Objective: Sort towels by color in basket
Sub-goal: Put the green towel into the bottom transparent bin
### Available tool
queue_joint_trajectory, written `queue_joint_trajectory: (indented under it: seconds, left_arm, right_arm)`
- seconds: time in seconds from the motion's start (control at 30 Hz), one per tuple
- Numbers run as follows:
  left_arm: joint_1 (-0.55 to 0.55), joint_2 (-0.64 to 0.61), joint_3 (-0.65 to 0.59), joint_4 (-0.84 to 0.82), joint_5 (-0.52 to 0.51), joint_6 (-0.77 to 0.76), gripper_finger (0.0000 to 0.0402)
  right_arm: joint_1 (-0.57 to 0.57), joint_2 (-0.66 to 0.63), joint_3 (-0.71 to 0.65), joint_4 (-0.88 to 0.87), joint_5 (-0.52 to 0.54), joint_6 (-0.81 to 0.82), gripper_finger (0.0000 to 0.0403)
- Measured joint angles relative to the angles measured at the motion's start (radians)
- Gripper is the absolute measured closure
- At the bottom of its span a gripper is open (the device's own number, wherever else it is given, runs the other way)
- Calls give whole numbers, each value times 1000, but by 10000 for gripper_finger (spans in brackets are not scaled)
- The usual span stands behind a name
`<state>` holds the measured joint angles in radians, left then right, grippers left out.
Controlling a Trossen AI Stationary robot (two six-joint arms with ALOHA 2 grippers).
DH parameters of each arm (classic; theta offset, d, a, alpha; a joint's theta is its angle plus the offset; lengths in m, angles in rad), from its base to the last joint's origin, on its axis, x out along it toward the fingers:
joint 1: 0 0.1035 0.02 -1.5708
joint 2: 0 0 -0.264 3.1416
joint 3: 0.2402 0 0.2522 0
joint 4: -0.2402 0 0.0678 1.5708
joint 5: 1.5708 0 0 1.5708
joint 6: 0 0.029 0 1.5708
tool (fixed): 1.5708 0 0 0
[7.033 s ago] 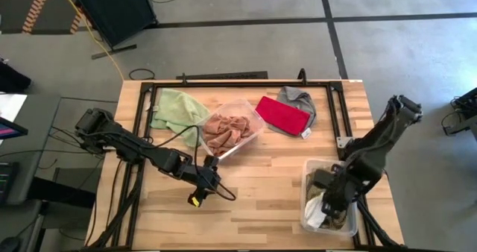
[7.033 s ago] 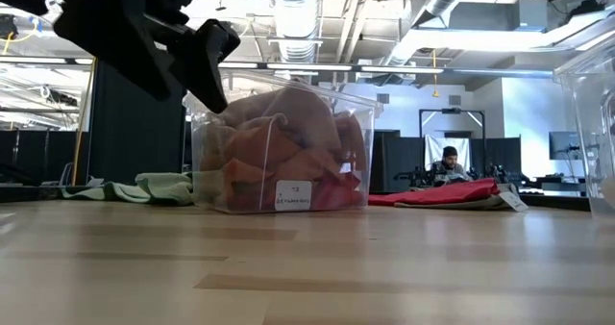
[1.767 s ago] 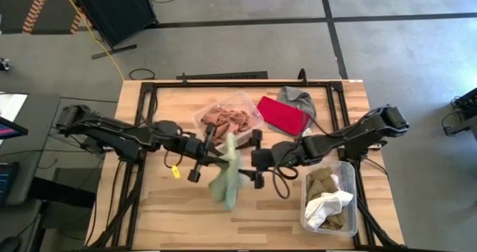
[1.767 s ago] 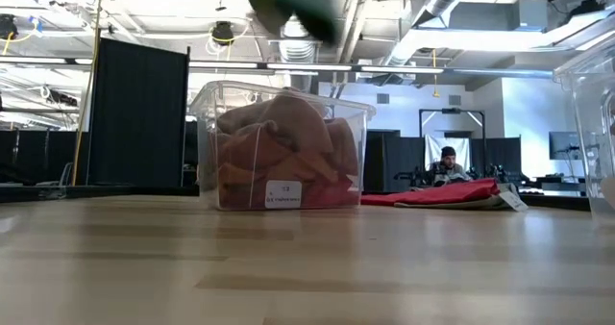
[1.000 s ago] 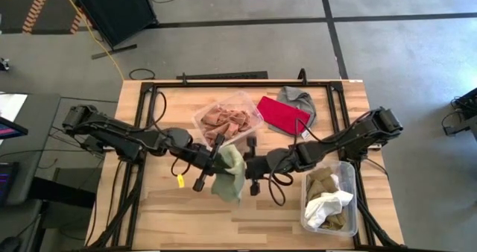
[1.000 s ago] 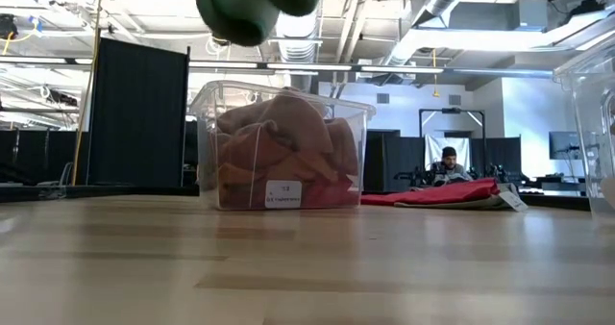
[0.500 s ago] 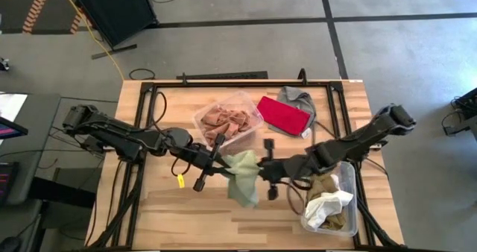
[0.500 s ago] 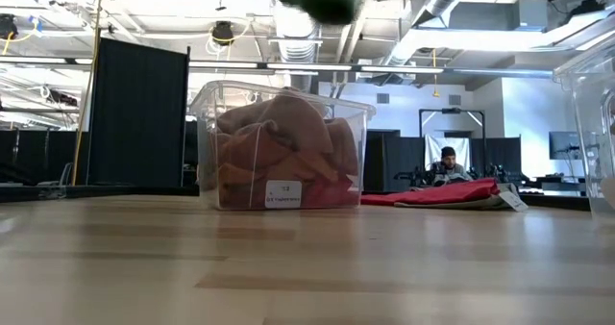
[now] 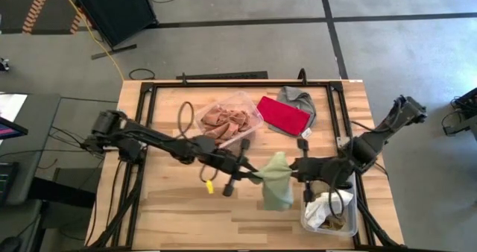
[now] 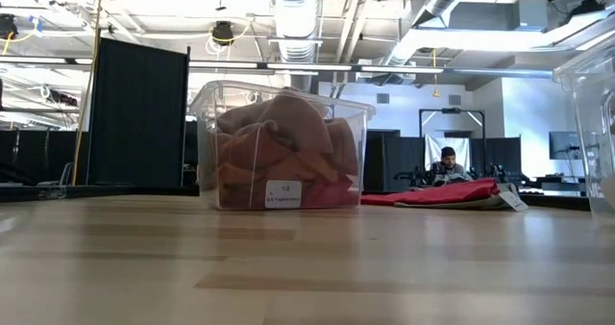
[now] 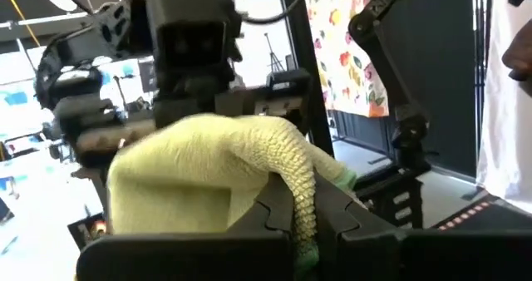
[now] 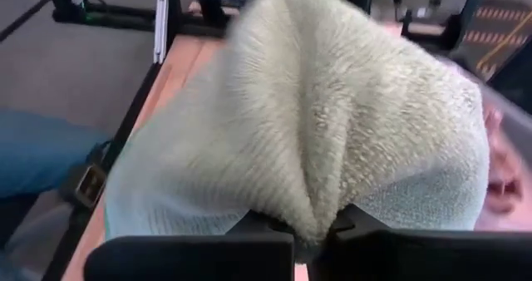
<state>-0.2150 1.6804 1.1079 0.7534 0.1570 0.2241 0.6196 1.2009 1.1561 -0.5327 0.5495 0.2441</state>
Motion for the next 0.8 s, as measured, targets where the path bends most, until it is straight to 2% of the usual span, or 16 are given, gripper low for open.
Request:
queue_joint_trajectory:
  seconds: [0.27,0.5,0.8]
  left_arm:
    - [18,255,300,-2,3,8,399]
    - [47,441,546,-64,60,-17,399]
    - [62,644,802,-98,103,-42,399]
  right_arm:
    - [98,-24,0,-246,-2,242,366]
    - [230,-54,0,-540,-53,638,367]
    - [389,-49,0,-743,-103,1044,367]
